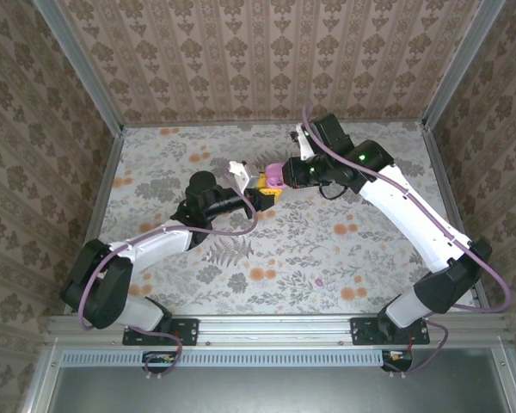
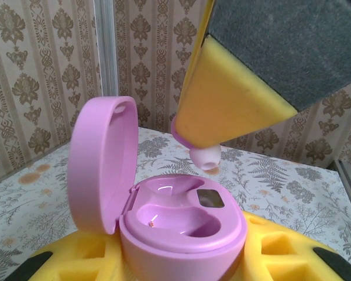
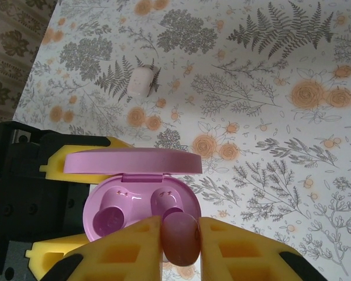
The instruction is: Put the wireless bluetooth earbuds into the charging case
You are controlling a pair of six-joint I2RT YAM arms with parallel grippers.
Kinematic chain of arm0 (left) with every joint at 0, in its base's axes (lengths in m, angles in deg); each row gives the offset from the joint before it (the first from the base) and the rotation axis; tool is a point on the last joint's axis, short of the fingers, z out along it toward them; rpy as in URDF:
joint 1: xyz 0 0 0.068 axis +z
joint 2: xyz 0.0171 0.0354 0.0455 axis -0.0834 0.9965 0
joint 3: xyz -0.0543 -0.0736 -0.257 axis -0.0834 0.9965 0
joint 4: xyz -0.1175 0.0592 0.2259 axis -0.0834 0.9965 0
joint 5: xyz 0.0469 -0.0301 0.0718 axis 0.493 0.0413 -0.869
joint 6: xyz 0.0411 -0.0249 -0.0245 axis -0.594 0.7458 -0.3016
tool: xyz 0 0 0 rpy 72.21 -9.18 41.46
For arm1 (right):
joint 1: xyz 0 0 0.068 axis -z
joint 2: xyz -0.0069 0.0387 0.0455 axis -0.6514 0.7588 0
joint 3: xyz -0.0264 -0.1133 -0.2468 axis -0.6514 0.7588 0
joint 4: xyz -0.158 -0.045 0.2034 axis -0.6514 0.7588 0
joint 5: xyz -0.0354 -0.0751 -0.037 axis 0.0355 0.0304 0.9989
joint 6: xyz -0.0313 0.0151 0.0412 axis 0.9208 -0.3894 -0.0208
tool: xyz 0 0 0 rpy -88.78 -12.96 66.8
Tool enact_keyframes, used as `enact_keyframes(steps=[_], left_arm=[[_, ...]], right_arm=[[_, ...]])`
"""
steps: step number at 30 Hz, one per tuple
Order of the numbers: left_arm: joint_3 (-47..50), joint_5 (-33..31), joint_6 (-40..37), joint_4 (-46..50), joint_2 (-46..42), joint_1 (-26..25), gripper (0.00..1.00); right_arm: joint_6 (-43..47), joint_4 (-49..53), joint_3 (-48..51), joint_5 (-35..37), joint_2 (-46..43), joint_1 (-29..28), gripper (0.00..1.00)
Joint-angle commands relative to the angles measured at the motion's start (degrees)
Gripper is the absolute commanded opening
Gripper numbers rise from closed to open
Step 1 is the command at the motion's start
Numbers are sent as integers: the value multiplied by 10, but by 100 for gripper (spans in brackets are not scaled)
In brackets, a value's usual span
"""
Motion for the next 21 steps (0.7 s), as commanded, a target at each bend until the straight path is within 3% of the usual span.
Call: enact_keyframes(steps=[1, 21], left_arm=[[-8, 4, -10, -9, -8, -4, 24], [-12, 5, -6, -11, -6, -5, 24]], right_arm=[[15, 27, -18, 21, 8, -3, 22], [2, 4, -13, 28, 15, -11, 21]])
